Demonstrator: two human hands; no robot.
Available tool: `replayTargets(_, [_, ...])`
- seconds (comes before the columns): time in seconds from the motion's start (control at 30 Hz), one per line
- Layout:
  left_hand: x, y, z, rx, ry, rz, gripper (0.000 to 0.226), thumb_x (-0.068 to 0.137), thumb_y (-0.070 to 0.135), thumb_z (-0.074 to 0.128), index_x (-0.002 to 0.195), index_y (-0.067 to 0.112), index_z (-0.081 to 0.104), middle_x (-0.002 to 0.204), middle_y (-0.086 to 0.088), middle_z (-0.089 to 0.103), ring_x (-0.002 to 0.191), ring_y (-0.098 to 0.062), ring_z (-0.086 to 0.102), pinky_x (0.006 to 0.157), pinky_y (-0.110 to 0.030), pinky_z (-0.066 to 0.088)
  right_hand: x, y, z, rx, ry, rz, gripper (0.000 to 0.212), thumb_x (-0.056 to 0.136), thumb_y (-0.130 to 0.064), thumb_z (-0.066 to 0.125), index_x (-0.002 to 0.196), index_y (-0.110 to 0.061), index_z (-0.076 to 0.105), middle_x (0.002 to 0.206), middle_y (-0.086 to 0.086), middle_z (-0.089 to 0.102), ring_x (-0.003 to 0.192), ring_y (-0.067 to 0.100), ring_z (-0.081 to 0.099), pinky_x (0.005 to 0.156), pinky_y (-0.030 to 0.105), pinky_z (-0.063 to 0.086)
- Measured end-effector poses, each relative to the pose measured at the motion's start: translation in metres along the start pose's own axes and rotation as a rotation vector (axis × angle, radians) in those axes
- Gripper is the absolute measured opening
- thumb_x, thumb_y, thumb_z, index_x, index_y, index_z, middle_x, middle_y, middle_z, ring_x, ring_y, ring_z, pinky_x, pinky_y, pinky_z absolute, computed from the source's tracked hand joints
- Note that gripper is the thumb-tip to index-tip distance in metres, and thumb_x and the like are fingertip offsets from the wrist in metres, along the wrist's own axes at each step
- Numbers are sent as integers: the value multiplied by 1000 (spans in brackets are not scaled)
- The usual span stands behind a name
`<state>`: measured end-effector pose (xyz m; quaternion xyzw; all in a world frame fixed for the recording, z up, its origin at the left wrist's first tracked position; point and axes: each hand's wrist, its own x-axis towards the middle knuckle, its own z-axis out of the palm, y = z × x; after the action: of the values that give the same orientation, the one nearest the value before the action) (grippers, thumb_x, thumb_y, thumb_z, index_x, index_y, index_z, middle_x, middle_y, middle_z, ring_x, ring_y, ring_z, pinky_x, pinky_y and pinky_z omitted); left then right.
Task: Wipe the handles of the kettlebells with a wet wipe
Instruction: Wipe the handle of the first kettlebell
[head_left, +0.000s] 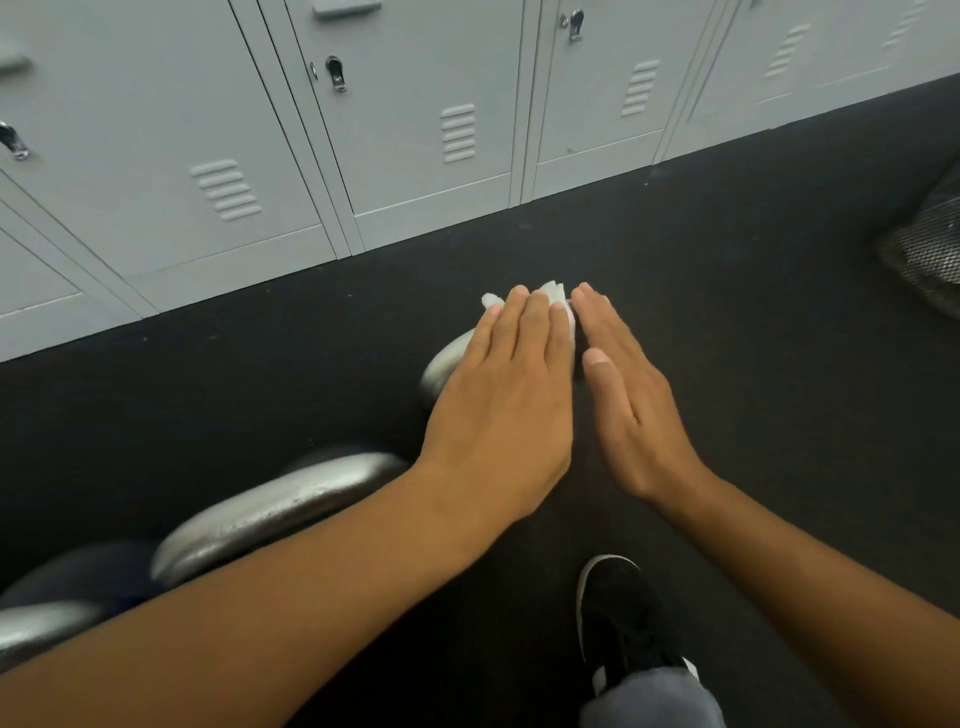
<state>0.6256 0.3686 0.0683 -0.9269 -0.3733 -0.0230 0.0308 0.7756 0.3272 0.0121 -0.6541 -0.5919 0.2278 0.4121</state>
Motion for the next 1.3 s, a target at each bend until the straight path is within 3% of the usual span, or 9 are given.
replayTargets(0.17, [-3, 5, 16, -76, 94, -103, 72, 100, 29, 30, 161, 0, 5, 168, -22, 13, 158, -37, 12, 128, -48, 13, 1, -1, 16, 69, 136, 1, 58, 109, -37, 23, 162, -17, 34, 169, -5, 33, 157, 6, 23, 129, 42, 24])
replayTargets(0.33, [-2, 14, 18, -246, 256, -200, 58, 97, 23, 36, 151, 2, 38, 153, -17, 44, 146, -32, 39, 124, -44, 29, 3, 1, 5, -33, 42, -38, 64, 105, -45, 18, 163, -21, 30, 170, -10, 27, 158, -1, 15, 130, 25, 16])
replayTargets(0.47, [3, 10, 24, -131, 204, -182, 64, 101, 27, 34, 159, 0, 24, 159, -17, 36, 152, -33, 30, 126, -46, 21, 5, -1, 7, -53, 4, -116, 63, 106, -38, 18, 163, -15, 32, 171, -7, 25, 160, 3, 10, 130, 24, 12])
replayTargets(0.6, [-4, 13, 25, -200, 263, -252, 61, 103, 29, 32, 156, 0, 32, 157, -18, 41, 150, -34, 34, 125, -48, 26, 6, 0, 8, -21, 25, -131, 60, 107, -35, 21, 161, -12, 37, 169, -4, 32, 159, 6, 16, 130, 27, 16])
replayTargets(0.73, [-11, 19, 29, -299, 362, -270, 53, 104, 24, 35, 150, -1, 42, 153, -19, 46, 148, -34, 39, 123, -50, 31, 7, 2, 9, -22, 36, -112, 61, 107, -36, 21, 160, -12, 38, 168, -4, 34, 158, 3, 19, 127, 20, 16])
replayTargets(0.87, [-1, 12, 28, -236, 297, -256, 54, 103, 23, 38, 153, 2, 39, 152, -16, 47, 146, -32, 40, 126, -48, 27, 7, 3, 9, -32, 30, -114, 60, 108, -36, 21, 161, -12, 36, 169, -4, 32, 158, 3, 17, 126, 17, 14])
replayTargets(1.0, [2, 12, 25, -218, 272, -320, 58, 103, 32, 28, 152, 4, 38, 149, -14, 49, 142, -31, 44, 125, -48, 29, 7, 3, 8, -67, 11, -107, 62, 107, -39, 18, 163, -16, 32, 170, -8, 28, 158, 0, 14, 124, 14, 12])
replayTargets(1.13, [-10, 21, 28, -240, 292, -348, 61, 102, 31, 25, 157, 2, 31, 158, -16, 40, 152, -32, 32, 126, -49, 26, 7, -2, 6, -95, -22, -93, 64, 106, -42, 16, 163, -18, 29, 171, -8, 25, 158, -1, 10, 123, 10, 8])
replayTargets(1.3, [-5, 16, 32, -197, 277, -281, 65, 103, 35, 19, 158, 3, 29, 163, -16, 36, 156, -33, 25, 128, -49, 19, 8, -8, 2, -117, -64, -200, 59, 108, -36, 19, 161, -16, 33, 167, -10, 27, 160, 5, 10, 129, 22, 10])
